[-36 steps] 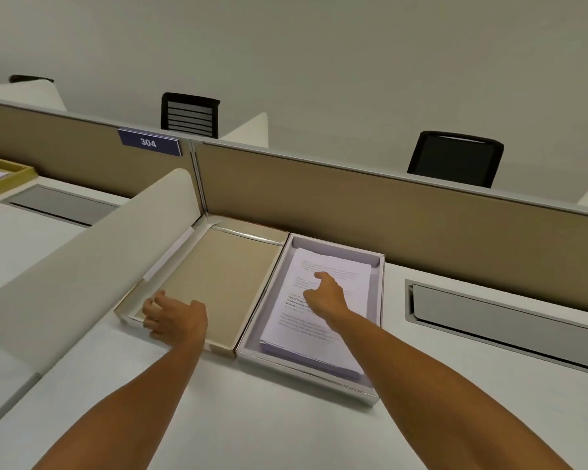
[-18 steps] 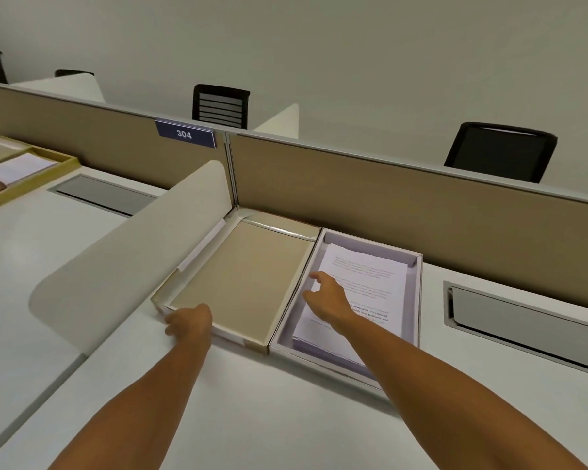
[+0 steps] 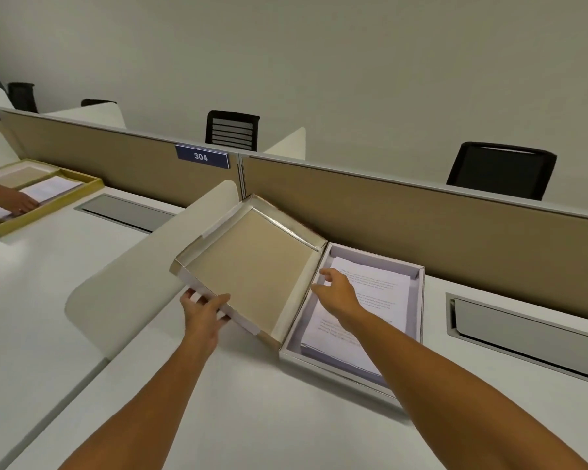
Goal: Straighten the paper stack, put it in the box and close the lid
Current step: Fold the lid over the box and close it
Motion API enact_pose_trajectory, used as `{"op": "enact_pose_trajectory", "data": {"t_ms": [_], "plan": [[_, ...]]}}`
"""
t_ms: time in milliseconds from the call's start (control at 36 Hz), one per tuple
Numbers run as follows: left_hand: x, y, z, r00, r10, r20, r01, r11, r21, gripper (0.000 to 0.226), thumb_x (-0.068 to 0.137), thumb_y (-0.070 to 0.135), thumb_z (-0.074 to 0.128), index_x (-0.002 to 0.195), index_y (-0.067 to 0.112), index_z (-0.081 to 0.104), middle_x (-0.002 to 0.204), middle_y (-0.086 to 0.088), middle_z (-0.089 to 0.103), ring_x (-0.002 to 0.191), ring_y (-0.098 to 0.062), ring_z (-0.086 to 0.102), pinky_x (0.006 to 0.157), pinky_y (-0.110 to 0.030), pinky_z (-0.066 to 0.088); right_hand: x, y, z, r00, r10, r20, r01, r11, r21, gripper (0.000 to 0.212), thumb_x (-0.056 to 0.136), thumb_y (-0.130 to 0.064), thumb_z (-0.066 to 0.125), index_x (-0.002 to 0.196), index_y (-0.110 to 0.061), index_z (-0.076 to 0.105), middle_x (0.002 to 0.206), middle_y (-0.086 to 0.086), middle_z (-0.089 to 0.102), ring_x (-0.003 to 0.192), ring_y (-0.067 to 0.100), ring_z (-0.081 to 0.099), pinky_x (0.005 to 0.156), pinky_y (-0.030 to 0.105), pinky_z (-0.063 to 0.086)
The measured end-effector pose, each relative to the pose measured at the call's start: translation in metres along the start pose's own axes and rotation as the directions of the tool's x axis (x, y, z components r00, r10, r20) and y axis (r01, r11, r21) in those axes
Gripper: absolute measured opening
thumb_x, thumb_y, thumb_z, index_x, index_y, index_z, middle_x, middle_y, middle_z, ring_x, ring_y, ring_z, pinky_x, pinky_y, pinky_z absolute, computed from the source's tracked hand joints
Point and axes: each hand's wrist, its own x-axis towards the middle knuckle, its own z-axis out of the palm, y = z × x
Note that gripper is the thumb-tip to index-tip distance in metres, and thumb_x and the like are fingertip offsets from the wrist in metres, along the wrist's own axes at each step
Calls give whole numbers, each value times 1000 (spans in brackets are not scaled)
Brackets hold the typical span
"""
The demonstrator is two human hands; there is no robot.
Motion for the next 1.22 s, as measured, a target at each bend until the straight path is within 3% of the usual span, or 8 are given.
{"op": "enact_pose_trajectory", "data": {"t_ms": [167,278,500,722,833,944,1056,1222], "plan": [[-31,3,20,970,207,130,-228,958,172,73,78,-8,78,128,32,43,122,2,61,103,-19,67,81,-34,60,-8,-19,-8,999,14,-32,-9,989,148,42,98,-28,59,139,-21,49,144,8,53,125,28,56,103,45,52],[-57,-2,38,935,282,215,-338,891,303,76,75,-4,82,133,25,42,129,0,61,111,-19,66,74,-18,61,-16,-38,-17,997,77,-20,-63,923,379,37,101,-42,48,132,-21,54,130,3,60,95,16,66,74,32,59],[-105,-25,73,805,410,429,-593,592,547,63,81,16,81,124,32,38,122,9,53,108,-14,57,93,-30,54,-32,-52,-54,984,166,58,-159,696,700,62,94,-64,44,132,-15,56,115,5,68,98,29,72,72,42,63],[-137,-64,90,614,480,627,-775,214,595,52,83,28,77,130,19,57,121,-3,70,105,-23,71,94,-43,58,-41,-22,-95,954,296,-42,-205,750,629,76,85,-66,60,143,-21,39,137,8,56,123,33,55,106,51,47],[-146,-83,98,523,491,697,-810,33,585,46,82,33,75,125,20,63,109,-1,75,93,-24,75,91,-50,58,-49,4,-108,924,351,-152,-246,849,467,60,85,-42,74,132,-16,46,113,8,62,98,28,61,82,41,53],[-150,-94,106,539,423,729,-839,189,511,35,92,50,54,124,38,63,117,8,70,110,-22,69,98,-45,57,-55,30,-121,905,362,-224,-256,883,393,38,91,-27,71,121,-15,50,96,7,63,77,22,60,62,30,50],[-140,-108,104,317,212,924,-944,-20,329,60,86,40,70,141,22,51,132,-1,65,118,-18,65,99,-32,56,-60,57,-131,894,383,-233,-274,878,393,32,94,-26,66,120,-15,49,109,11,63,83,25,63,59,31,52],[-106,-89,97,555,179,813,-831,168,530,69,84,70,48,137,26,53,147,4,54,134,-16,51,113,-41,42,-62,87,-129,896,389,-214,-262,853,451,62,98,-22,62,151,-21,31,144,11,51,121,37,58,98,52,54]]}}
